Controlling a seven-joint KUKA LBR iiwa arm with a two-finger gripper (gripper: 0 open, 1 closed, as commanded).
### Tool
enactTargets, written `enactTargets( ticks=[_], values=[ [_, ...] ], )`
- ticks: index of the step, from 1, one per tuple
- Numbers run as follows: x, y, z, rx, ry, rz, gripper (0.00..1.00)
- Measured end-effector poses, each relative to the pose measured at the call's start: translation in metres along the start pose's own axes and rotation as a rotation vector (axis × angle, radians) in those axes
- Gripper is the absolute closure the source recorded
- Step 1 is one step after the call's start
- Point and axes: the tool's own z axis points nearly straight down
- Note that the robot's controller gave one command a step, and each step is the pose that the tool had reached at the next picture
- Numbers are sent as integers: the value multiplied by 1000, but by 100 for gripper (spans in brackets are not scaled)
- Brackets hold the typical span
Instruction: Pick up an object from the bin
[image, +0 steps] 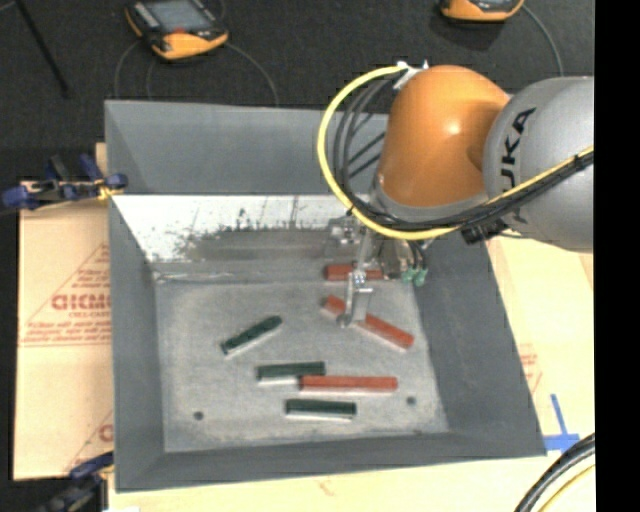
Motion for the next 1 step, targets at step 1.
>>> enactTargets(
  ticks=[1],
  values=[
    [-6,30,60,2,-4,-73,0]
  ],
)
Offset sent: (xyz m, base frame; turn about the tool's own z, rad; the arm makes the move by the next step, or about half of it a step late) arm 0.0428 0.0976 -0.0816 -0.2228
